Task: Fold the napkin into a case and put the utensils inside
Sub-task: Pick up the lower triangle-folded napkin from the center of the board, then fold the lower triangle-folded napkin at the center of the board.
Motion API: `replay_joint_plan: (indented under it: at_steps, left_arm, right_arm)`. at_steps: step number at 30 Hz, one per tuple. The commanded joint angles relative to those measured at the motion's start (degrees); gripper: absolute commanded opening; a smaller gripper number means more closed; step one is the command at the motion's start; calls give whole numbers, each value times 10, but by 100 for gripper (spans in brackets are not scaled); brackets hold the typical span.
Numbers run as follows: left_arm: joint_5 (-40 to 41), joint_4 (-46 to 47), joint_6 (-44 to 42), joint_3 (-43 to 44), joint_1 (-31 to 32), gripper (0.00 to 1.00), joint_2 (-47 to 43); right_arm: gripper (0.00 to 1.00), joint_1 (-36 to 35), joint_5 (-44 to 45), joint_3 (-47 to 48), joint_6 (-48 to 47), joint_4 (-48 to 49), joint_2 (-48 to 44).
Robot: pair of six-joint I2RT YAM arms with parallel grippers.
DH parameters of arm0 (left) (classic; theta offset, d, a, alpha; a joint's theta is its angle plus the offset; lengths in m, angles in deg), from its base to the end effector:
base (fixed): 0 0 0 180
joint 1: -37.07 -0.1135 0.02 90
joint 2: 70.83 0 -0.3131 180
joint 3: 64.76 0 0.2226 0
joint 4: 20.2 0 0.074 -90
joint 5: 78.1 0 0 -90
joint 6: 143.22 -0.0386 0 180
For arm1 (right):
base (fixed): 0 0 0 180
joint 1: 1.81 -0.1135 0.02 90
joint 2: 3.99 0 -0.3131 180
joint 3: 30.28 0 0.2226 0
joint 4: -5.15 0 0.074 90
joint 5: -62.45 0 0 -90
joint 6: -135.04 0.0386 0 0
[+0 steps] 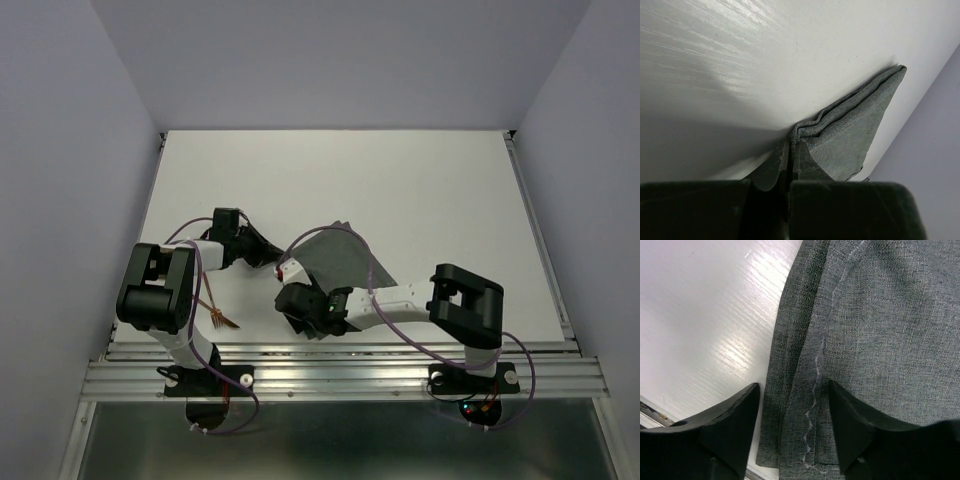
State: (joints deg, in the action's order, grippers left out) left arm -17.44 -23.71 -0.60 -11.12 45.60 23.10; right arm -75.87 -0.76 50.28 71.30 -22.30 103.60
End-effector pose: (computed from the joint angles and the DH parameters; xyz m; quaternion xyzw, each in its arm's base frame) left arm 0.2829 -0.0616 0.2074 -0.2419 0.8621 -0.3936 0.2083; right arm 0.1200 0.3567 0.2225 -0.3107 0.8756 0.0865 0.3595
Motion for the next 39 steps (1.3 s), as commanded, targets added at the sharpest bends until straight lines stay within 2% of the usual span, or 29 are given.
replay_joint_plan:
  at_steps: [1,2,5,6,7,16,20,21,23,24,29,30,31,32,39]
  left_arm:
    - [7,-11,-11,18,1,0,-9]
    - [6,-11,-11,18,1,0,-9]
    - [7,-12,-11,18,1,0,-9]
    - [8,-13,-11,18,1,0,-10]
    - [9,-13,-12,18,1,0,-11]
    - [19,-28,-23,25,1,2,-23]
    - [22,-33,-29,29,1,20,-33]
    - [24,-35,-30,29,1,30,-37]
    - [25,-39,-34,30,1,39,-45]
    - [27,-45,-38,32,1,48,-48]
    - [37,-68,-52,43,1,71,-71]
    - [37,-71,-54,43,0,71,-74]
    - [40,-75,-57,45,0,77,-78]
    - [40,-78,-59,46,1,79,-81]
    - [51,-111,-83,35,0,80,-121]
  right_arm:
    - [55,0,42,4,1,-2,19]
    - [42,0,42,3,3,-1,21]
    - [18,0,39,-4,5,6,15]
    - [5,0,41,-7,5,7,8]
    - [1,0,42,-9,5,9,3]
    - [1,21,-61,-75,-16,91,-86]
    - [1,46,-148,-109,-1,138,-119]
    - [1,58,-164,-117,7,157,-124]
    - [1,72,-210,-141,22,184,-141]
    - [1,90,-244,-150,27,195,-146]
    - [1,131,-327,-191,61,252,-171]
    - [1,136,-336,-194,64,258,-172]
    - [1,136,-347,-197,68,263,-172]
    - [1,144,-365,-201,71,269,-173]
    - [1,175,-434,-235,121,339,-182]
